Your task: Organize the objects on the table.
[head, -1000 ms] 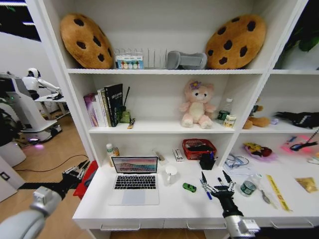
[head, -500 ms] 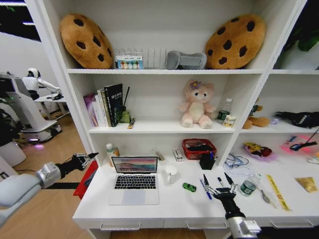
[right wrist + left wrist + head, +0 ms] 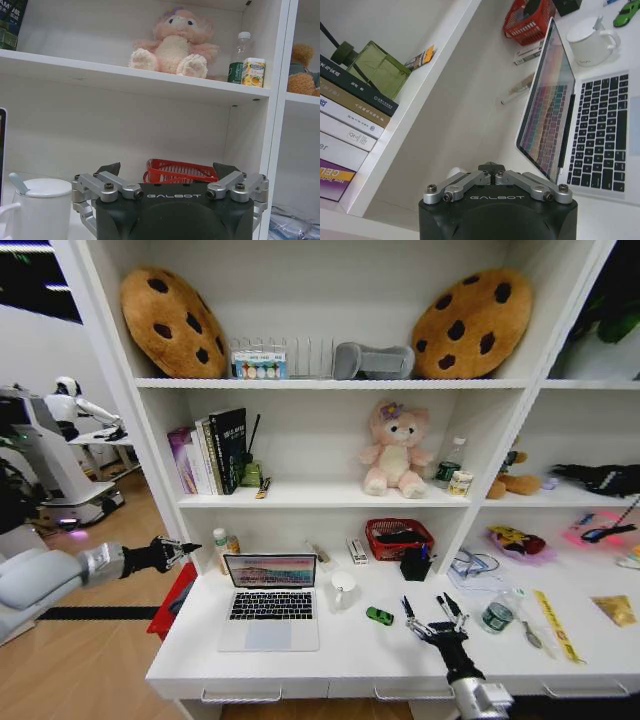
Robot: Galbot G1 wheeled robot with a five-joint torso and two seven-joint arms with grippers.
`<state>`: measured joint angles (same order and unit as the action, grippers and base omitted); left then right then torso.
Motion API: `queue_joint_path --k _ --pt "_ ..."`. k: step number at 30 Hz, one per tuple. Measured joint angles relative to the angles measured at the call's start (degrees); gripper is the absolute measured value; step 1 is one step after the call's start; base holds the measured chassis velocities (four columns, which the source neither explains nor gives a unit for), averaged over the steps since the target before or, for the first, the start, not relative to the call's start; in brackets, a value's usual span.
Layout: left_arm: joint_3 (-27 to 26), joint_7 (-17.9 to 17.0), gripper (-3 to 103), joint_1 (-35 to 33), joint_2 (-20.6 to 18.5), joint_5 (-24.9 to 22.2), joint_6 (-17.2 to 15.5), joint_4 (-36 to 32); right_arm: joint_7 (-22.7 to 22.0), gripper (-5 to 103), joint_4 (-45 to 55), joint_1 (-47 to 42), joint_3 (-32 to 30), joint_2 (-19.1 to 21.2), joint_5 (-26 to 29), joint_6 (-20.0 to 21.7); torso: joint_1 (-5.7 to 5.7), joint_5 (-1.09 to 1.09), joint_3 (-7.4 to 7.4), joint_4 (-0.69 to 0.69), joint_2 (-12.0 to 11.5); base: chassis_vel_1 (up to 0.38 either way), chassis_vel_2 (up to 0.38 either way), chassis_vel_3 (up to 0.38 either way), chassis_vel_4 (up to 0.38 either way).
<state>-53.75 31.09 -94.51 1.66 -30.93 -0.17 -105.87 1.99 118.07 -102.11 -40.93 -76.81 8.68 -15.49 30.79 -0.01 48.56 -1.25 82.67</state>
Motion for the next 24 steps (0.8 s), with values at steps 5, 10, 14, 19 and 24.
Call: queue_joint_path --k 5,10,14,19,24 --pt "-1.0 -0.7 0 -2.2 -4.1 -0.2 0.1 1.7 0.2 100 -0.2 -0.1 -0.1 -0.9 -0.6 -0.6 0.00 0.01 0.00 0.01 0.0 0.000 0.000 0.000 0.000" --pt "-1.9 -2.7 0 -2.7 -5.9 -4.1 0.0 -0.5 0.2 100 -0.2 -0.1 -0.1 -0.8 -0.8 -0.6 0.00 0.01 0.00 0.00 0.0 0.000 0.000 0.000 0.000" --pt "-2.3 -6.4 0 -2.8 -6.6 -10.4 -1.1 -2.3 0.2 100 -0.1 0.2 0.0 -0.7 -0.7 -0.5 0.00 0.00 0.00 -0.01 0.0 0.000 0.000 0.000 0.000" --pt "-2.7 -12.3 0 -2.7 -6.4 -15.7 -2.9 -2.7 0.2 100 0.1 0.2 0.1 -0.8 -0.7 -0.4 0.00 0.00 0.00 0.01 0.0 0.000 0.000 0.000 0.000" --pt "-3.0 -12.2 0 -2.6 -6.3 -12.5 -2.6 0.1 0.2 100 0.0 0.1 0.0 -0.7 -0.7 -0.5 0.00 0.02 0.00 0.01 0.0 0.000 0.000 0.000 0.000"
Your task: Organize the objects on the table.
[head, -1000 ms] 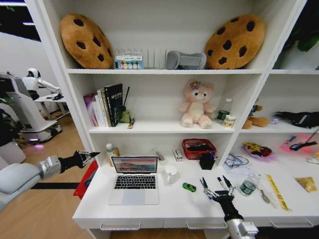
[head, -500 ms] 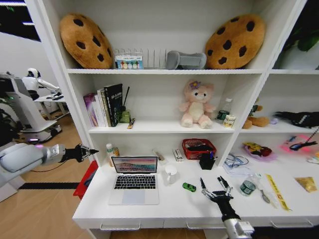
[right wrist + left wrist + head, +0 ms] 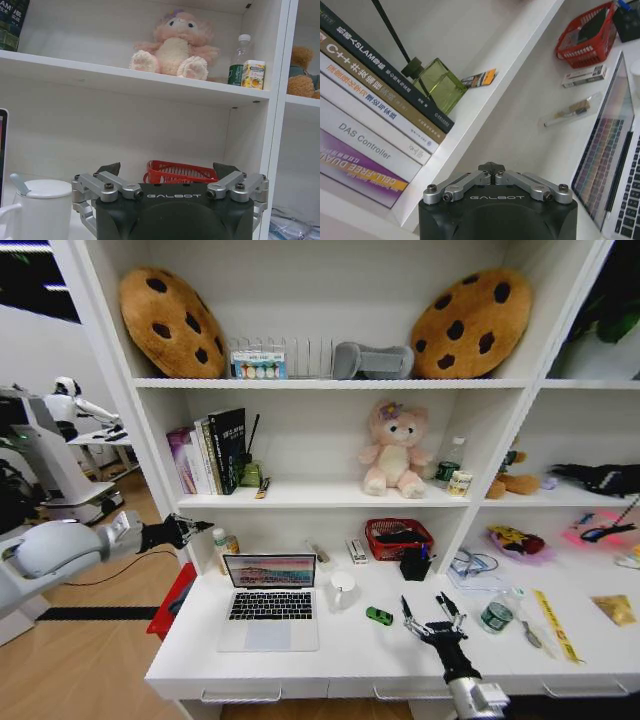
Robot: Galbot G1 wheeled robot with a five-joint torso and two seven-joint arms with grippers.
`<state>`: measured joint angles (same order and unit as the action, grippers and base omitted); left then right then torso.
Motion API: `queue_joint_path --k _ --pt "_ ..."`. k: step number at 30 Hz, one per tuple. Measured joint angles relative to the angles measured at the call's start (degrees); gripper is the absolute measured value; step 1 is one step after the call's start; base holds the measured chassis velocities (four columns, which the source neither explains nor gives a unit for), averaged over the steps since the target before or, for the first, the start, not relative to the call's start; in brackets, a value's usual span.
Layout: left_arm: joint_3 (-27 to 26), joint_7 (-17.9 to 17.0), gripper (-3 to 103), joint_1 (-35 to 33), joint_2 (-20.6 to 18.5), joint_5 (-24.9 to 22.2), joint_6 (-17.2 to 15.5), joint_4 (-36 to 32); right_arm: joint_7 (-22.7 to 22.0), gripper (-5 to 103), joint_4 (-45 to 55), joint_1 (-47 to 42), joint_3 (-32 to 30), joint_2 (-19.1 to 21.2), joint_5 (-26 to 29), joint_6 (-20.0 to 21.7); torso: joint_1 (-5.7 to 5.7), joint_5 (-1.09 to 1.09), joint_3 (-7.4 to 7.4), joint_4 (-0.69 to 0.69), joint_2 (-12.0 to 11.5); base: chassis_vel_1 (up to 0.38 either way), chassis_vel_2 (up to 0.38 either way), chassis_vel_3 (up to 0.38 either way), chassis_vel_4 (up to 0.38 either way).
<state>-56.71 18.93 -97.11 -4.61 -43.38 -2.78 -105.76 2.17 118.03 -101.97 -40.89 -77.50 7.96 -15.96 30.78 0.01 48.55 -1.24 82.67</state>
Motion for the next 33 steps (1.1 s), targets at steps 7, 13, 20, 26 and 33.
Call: queue_joint_path --k 7,13,20,26,33 --pt "-4.8 4.4 0 -2.2 -4.0 3.8 1.7 1.1 0.0 100 0.0 0.9 -0.1 0.5 0.5 0.3 0.00 -0.01 0.00 -0.03 0.0 0.000 0.000 0.000 0.000" --pt "-11.1 8.1 0 -0.6 -4.4 -1.9 0.1 -4.4 -0.1 100 0.0 0.8 -0.4 0.3 0.6 0.3 0.00 -0.05 0.00 -0.03 0.0 0.000 0.000 0.000 0.000" --pt "-9.9 4.0 0 -3.1 -3.9 3.5 -0.4 -5.4 -0.1 100 -0.3 1.5 -0.2 0.8 0.9 0.3 -0.01 0.04 0.00 0.03 0.0 0.000 0.000 0.000 0.000" --pt "-30.6 1.0 0 -12.9 -3.9 -6.9 -2.0 -0.5 -0.3 100 -0.4 2.1 -1.3 2.1 2.6 0.8 0.00 -0.08 0.01 -0.10 0.0 0.000 0.000 0.000 0.000" --pt "-34.0 -2.0 0 -9.2 0.2 -11.5 -2.8 7.7 -0.5 100 -1.4 3.4 -0.8 3.7 3.8 1.5 0.00 0.04 0.00 0.10 0.0 0.008 0.003 0.004 0.004"
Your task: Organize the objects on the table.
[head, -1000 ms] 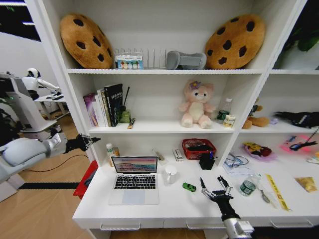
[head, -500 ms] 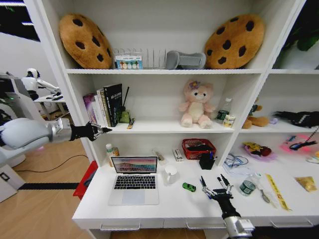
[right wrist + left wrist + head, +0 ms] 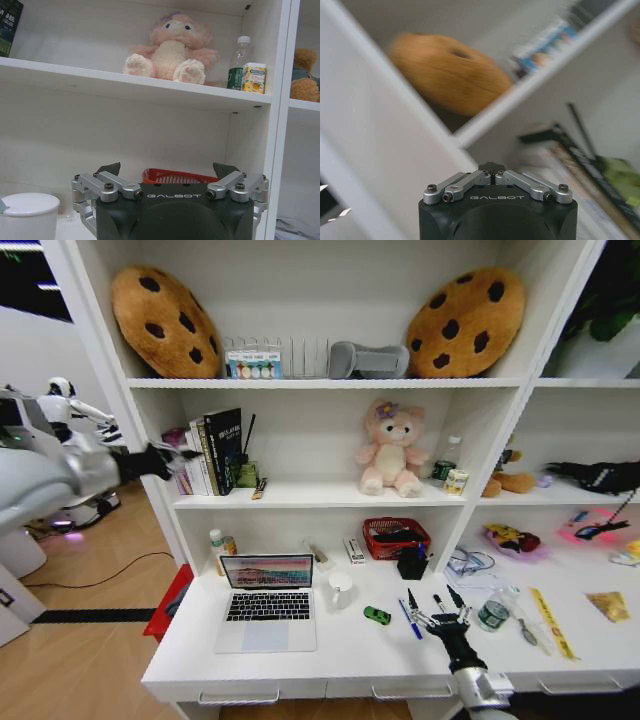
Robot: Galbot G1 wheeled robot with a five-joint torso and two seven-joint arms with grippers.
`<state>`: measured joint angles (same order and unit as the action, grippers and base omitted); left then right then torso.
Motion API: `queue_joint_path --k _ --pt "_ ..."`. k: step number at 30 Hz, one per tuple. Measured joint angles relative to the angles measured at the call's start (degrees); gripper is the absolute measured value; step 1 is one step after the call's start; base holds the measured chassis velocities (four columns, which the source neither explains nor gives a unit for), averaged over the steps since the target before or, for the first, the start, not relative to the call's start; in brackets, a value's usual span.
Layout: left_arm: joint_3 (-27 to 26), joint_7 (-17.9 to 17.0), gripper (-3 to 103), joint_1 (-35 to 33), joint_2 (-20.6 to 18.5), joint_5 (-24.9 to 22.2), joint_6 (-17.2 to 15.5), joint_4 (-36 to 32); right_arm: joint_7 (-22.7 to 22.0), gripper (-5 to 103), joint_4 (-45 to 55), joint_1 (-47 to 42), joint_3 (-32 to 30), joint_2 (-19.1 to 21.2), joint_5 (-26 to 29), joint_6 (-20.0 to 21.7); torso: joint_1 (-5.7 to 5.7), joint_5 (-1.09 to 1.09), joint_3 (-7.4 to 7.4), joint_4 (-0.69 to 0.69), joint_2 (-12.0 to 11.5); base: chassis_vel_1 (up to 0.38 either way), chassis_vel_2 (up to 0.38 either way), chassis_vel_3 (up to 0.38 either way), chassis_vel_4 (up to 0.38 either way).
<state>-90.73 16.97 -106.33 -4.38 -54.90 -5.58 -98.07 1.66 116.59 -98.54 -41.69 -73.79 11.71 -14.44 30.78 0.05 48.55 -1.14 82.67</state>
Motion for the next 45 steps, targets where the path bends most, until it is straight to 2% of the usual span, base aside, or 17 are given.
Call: queue_joint_path --k 3,6,7,9,10,13,14,16,17,22,26,33,36,37,38,43,45 --pt "-1.3 -1.2 0 0.1 -0.5 -0.8 0.2 2.0 -0.1 100 -0.2 0.4 0.3 0.3 0.2 0.2 0.00 -0.02 0.00 0.02 0.0 0.035 0.029 0.006 0.020" --pt "-12.4 -6.3 0 -2.0 -4.3 -6.3 0.1 10.3 -0.6 100 -0.4 1.9 0.8 1.7 1.3 1.1 0.01 -0.02 0.00 -0.14 0.0 -0.017 -0.004 -0.004 -0.004" --pt "-12.4 -6.3 0 -2.0 -4.3 -6.3 0.1 10.3 -0.6 100 -0.4 1.9 0.8 1.7 1.3 1.1 0.01 -0.02 0.00 -0.14 0.0 -0.050 -0.011 -0.013 -0.011" --pt "-25.7 -9.7 0 -3.0 -7.1 -12.8 -1.6 17.0 -0.7 100 -0.3 1.8 0.2 2.9 2.2 1.2 0.02 -0.10 0.01 -0.18 0.0 -0.025 -0.009 0.010 -0.005" --pt "-25.7 -9.7 0 -3.0 -7.1 -12.8 -1.6 17.0 -0.7 100 -0.3 1.8 0.2 2.9 2.2 1.2 0.02 -0.10 0.01 -0.18 0.0 0.000 0.000 0.000 0.000" --pt "-43.4 -15.7 0 -2.2 -14.1 -26.8 -5.3 30.4 -0.7 100 -0.6 1.6 -0.4 4.1 2.9 1.0 0.00 -0.03 0.00 -0.05 0.0 0.000 0.000 0.000 0.000" --pt "-43.4 -15.7 0 -2.2 -14.1 -26.8 -5.3 30.4 -0.7 100 -0.6 1.6 -0.4 4.1 2.9 1.0 0.00 -0.03 0.00 -0.05 0.0 0.000 0.000 0.000 0.000" --pt "-56.6 -16.9 0 -1.5 -22.7 -27.6 -6.1 41.7 -0.8 100 0.1 2.3 -0.1 5.3 3.7 1.1 0.00 -0.09 0.00 -0.13 0.0 0.000 0.000 0.000 0.000" --pt "-59.0 -17.2 0 -1.2 -24.6 -27.1 -6.3 43.9 -0.9 100 0.4 2.3 -0.3 5.8 4.1 1.2 0.00 -0.09 0.00 -0.13 0.0 0.000 0.000 0.000 0.000" --pt "-60.7 -18.0 0 -2.3 -27.2 -26.1 -6.1 44.7 -0.9 100 0.5 2.1 -0.9 6.5 4.5 1.2 0.00 -0.03 0.00 -0.08 0.0 0.000 0.000 0.000 0.000" --pt "-60.6 -19.1 0 -6.1 -29.9 -26.1 -5.8 41.6 -0.8 100 0.5 2.1 -1.4 6.7 4.9 1.1 0.00 -0.09 0.00 -0.15 0.0 0.000 0.000 0.000 0.000" --pt "-47.3 -12.6 0 -10.4 -26.4 -22.4 -5.0 26.1 -0.4 100 -0.4 2.4 -1.9 5.9 5.1 0.6 0.03 -0.08 0.02 -0.19 0.0 0.000 0.000 0.000 0.000" --pt "-36.8 -5.0 0 -10.6 -15.5 -18.1 -5.2 7.5 0.0 100 -1.0 2.7 -3.0 5.3 5.8 0.3 0.03 -0.10 0.02 -0.13 0.0 0.000 0.000 0.000 0.000" --pt "-33.0 0.4 0 -11.8 -4.8 -12.2 -5.5 -7.1 0.9 100 -2.7 2.6 -4.5 5.2 6.2 -0.4 0.01 0.07 0.00 -0.01 0.0 0.000 0.000 0.000 0.000" --pt "-32.2 2.1 0 -11.8 -1.8 -10.6 -5.5 -10.9 1.1 100 -3.3 2.5 -4.8 5.2 6.3 -0.6 0.00 -0.04 -0.01 -0.01 0.0 0.000 0.000 0.000 0.000" --pt "-26.2 7.5 0 -11.1 6.5 -4.5 -5.4 -20.0 1.4 100 -4.4 2.7 -5.0 4.7 6.5 -0.9 -0.02 -0.05 -0.02 -0.13 0.0 0.000 0.000 0.000 0.000" --pt "-24.0 8.4 0 -10.9 7.4 -2.4 -5.2 -21.1 1.4 100 -4.5 2.9 -4.8 4.6 6.5 -0.9 -0.02 -0.08 -0.01 -0.12 0.0 0.000 0.000 0.000 0.000"
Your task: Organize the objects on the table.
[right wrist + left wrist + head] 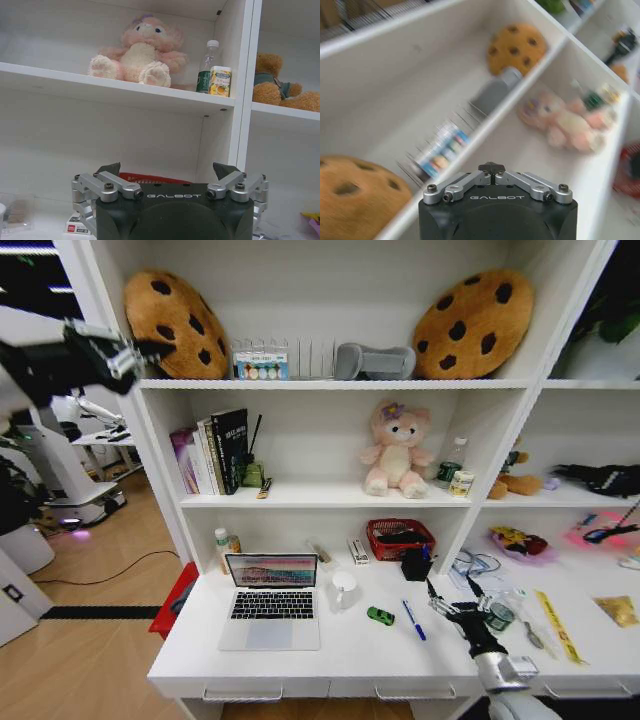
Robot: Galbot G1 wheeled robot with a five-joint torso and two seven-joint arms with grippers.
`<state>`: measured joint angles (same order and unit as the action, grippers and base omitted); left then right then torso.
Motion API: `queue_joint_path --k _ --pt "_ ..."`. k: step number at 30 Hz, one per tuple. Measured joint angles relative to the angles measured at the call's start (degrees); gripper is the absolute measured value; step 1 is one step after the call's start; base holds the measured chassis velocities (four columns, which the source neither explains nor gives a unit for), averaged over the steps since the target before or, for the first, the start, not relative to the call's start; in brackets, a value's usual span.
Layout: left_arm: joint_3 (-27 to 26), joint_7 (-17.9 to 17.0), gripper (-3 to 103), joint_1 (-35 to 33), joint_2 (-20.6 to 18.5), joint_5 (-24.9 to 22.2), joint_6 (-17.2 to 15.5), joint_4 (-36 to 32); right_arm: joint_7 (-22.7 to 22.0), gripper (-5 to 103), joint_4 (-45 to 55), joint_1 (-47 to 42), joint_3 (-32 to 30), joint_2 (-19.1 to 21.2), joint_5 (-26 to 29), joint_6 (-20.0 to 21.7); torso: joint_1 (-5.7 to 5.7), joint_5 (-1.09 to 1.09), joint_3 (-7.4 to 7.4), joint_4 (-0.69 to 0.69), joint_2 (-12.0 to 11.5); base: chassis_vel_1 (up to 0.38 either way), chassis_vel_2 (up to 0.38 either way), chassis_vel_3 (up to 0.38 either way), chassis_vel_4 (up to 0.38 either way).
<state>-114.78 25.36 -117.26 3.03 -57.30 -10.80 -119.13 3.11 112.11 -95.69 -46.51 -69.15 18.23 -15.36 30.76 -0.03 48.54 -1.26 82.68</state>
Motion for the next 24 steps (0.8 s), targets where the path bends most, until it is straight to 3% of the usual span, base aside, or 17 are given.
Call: queue_joint_path --k 2,3,6,10,14,15,17,18,20,22,23,24 --pt "9.3 1.5 0 1.2 2.0 7.4 0.9 -2.3 0.1 100 0.0 0.3 0.5 -0.2 -0.2 0.0 0.01 0.06 0.01 0.01 0.0 0.000 0.000 0.000 0.000" --pt "9.3 1.5 0 1.2 2.0 7.4 0.9 -2.3 0.1 100 0.0 0.3 0.5 -0.2 -0.2 0.0 0.01 0.06 0.01 0.01 0.0 0.000 0.000 0.000 0.000" --pt "18.7 2.0 0 2.3 2.7 15.4 2.2 -2.7 0.2 100 0.0 0.4 0.7 -0.7 -0.4 -0.1 0.03 0.01 0.02 -0.01 0.0 0.000 0.000 0.000 0.000" --pt "24.5 1.7 0 3.2 4.9 18.2 2.4 -4.2 0.3 100 0.0 0.0 0.7 -1.4 -0.6 -0.3 0.03 0.01 0.02 -0.03 0.0 0.000 0.000 0.000 0.000" --pt "37.5 0.5 0 6.6 12.0 25.7 2.8 -5.5 0.4 100 0.2 -0.6 1.4 -2.6 -1.9 -0.5 0.02 0.04 0.01 0.06 0.0 0.000 0.000 0.000 0.000" --pt "37.5 0.5 0 6.6 12.0 25.7 2.8 -5.5 0.4 100 0.2 -0.6 1.4 -2.6 -1.9 -0.5 0.02 0.04 0.01 0.06 0.0 0.000 0.000 0.000 0.000" --pt "46.2 -0.5 0 14.3 13.2 28.7 2.8 -2.8 0.4 100 0.2 -0.6 1.6 -2.7 -2.2 -0.6 0.02 0.06 0.01 0.04 0.0 0.000 0.000 0.000 0.000" --pt "46.2 -0.5 0 14.3 13.2 28.7 2.8 -2.8 0.4 100 0.2 -0.6 1.6 -2.7 -2.2 -0.6 0.02 0.06 0.01 0.04 0.0 0.000 0.000 0.000 0.000" --pt "53.4 -0.9 0 22.0 12.2 29.7 2.7 -0.8 0.4 100 0.2 -0.5 1.6 -2.6 -2.3 -0.6 0.02 0.03 0.01 0.00 0.0 0.000 0.000 0.000 0.000" --pt "67.3 -0.7 0 34.7 11.2 31.0 2.7 2.2 0.5 100 0.2 -0.5 1.5 -2.5 -2.4 -0.6 0.03 0.00 0.02 -0.02 0.0 0.000 0.000 0.000 0.000" --pt "67.3 -0.7 0 34.7 11.2 31.0 2.7 2.2 0.5 100 0.2 -0.5 1.5 -2.5 -2.4 -0.6 0.03 0.00 0.02 -0.02 0.0 0.000 0.000 0.000 0.000" --pt "74.6 -0.2 0 41.2 11.4 32.0 2.7 3.6 0.5 100 0.2 -0.5 1.3 -2.5 -2.4 -0.6 0.03 0.02 0.02 -0.01 0.0 0.000 0.000 0.000 0.000"
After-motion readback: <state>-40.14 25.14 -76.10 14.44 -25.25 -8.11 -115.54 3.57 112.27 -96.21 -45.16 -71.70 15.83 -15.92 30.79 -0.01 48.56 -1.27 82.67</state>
